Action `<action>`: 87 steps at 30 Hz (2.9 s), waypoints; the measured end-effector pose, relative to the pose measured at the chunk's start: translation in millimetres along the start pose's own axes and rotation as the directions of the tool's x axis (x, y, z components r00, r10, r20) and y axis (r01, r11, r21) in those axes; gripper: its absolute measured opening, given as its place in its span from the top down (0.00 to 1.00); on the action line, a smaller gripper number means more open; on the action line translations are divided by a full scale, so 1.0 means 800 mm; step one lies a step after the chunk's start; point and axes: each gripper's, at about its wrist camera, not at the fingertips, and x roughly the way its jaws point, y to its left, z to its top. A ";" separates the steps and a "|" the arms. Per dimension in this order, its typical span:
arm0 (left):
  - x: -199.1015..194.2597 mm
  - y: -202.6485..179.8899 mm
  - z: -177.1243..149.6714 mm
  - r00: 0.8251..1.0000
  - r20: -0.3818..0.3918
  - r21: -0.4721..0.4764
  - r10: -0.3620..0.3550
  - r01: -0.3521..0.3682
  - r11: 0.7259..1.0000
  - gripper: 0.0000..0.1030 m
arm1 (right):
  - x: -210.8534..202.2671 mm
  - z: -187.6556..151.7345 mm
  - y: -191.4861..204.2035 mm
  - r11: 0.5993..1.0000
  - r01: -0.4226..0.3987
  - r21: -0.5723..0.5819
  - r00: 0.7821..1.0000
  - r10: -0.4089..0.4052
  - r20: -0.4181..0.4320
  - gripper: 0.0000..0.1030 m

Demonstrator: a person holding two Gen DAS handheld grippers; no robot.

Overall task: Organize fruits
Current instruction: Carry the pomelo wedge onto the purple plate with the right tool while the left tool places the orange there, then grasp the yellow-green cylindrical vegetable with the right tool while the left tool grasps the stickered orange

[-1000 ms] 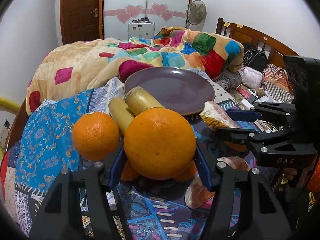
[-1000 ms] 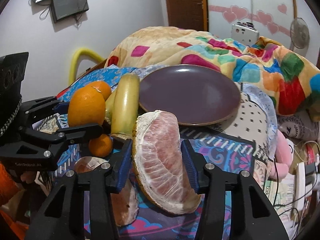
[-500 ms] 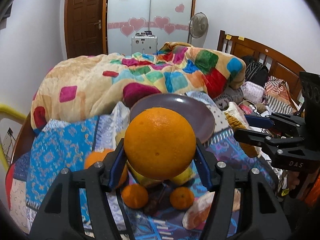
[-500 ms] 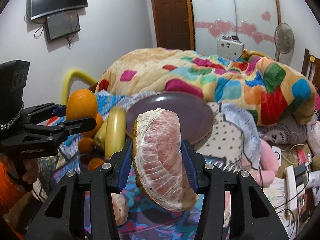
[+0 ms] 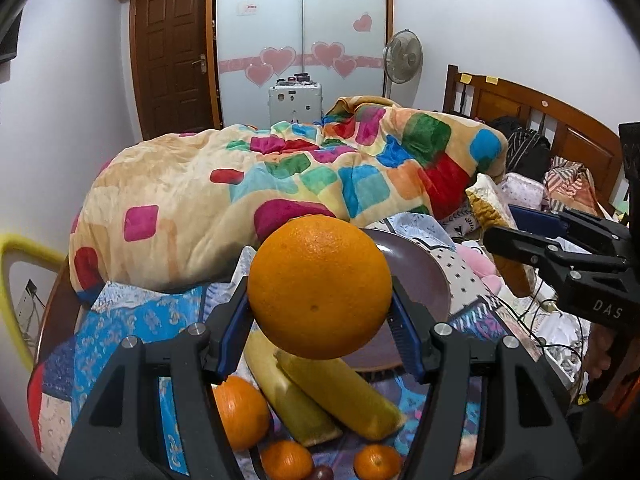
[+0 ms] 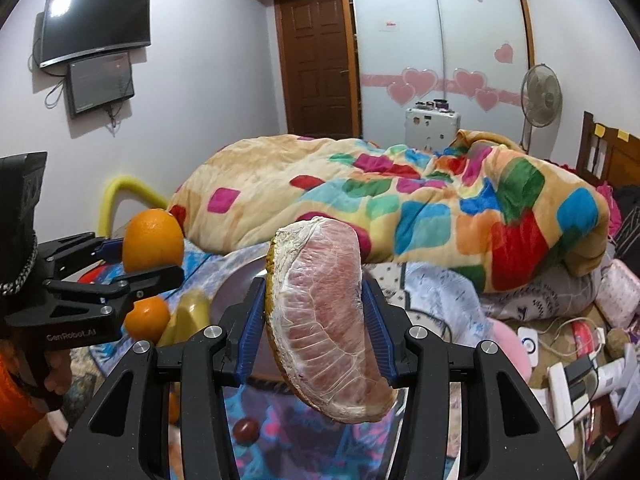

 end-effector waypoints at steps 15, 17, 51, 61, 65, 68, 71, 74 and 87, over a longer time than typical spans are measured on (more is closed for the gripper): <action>0.085 0.013 0.021 0.986 -0.160 -0.045 -0.037 0.030 0.999 0.39 | 0.085 0.008 -0.017 0.999 0.028 0.039 0.992 -0.023 -0.127 0.57; 0.098 0.013 0.022 0.981 -0.188 -0.042 -0.042 0.035 0.999 0.39 | 0.099 0.008 -0.017 0.999 0.027 0.046 0.988 -0.019 -0.153 0.57; 0.120 0.013 0.024 0.976 -0.217 -0.032 0.000 -0.007 0.999 0.15 | 0.086 0.014 -0.007 0.996 0.093 0.003 0.986 -0.092 -0.142 0.50; 0.033 0.015 0.024 0.994 -0.101 -0.013 0.046 -0.048 0.999 0.15 | 0.033 0.021 0.016 0.996 0.094 0.011 0.993 -0.093 -0.072 0.49; -0.011 0.021 0.016 0.997 -0.054 -0.031 0.047 -0.049 0.998 0.15 | 0.010 0.020 0.032 0.996 0.087 0.005 0.995 -0.086 -0.044 0.48; -0.039 0.025 0.006 0.998 -0.030 -0.038 0.052 -0.053 0.998 0.15 | -0.003 0.016 0.047 0.997 0.080 -0.001 0.996 -0.080 -0.030 0.44; -0.058 0.030 -0.007 0.998 -0.022 -0.037 0.063 -0.064 0.997 0.15 | -0.011 0.010 0.060 0.998 0.063 -0.003 0.998 -0.063 -0.028 0.43; -0.069 0.038 -0.023 0.997 -0.031 -0.034 0.073 -0.074 0.997 0.15 | -0.010 0.000 0.073 0.999 0.047 -0.014 0.998 -0.048 -0.041 0.43; -0.058 0.070 -0.099 0.990 -0.113 -0.033 0.082 -0.086 0.996 0.15 | 0.062 -0.060 0.117 0.997 -0.042 -0.060 0.973 0.027 -0.230 0.43</action>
